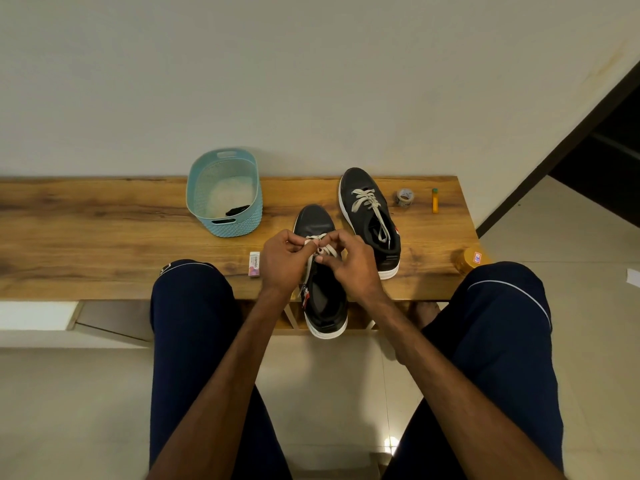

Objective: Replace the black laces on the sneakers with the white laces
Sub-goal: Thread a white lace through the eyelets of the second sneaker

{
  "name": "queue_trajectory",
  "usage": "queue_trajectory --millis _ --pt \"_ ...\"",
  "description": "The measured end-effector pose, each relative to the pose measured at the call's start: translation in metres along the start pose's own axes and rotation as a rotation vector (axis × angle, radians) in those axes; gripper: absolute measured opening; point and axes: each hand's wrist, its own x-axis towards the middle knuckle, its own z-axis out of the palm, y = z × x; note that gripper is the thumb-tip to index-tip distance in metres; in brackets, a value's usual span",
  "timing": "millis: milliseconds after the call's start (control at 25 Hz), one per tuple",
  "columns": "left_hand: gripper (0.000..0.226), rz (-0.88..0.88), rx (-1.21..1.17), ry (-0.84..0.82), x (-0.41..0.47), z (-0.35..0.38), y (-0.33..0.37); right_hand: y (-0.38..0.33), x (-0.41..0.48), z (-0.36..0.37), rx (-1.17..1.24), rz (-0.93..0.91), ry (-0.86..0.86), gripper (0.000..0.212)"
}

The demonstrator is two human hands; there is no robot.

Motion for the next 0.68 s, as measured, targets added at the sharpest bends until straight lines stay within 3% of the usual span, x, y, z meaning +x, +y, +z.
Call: queue_trajectory --millis 160,320,520,680 --pt "0.017 -0.136 -0.116 -0.010 -0.001 0.001 0.005 0.004 0.001 0.002 -0.115 -0.069 0.083 0.006" --pt "0.016 -0.308 -0.243 0.070 0.006 -0.005 0.003 0.004 0.005 -0.013 -0.171 -0.062 0.138 0.006" --pt "0.018 -0.382 0.051 0.179 0.015 -0.010 -0.014 0.010 -0.004 -0.045 -0.455 -0.055 0.063 0.008" --pt "0.017 -0.316 0.212 0.206 0.014 -0.010 -0.009 0.013 -0.013 -0.055 -0.612 0.008 -0.061 0.011"
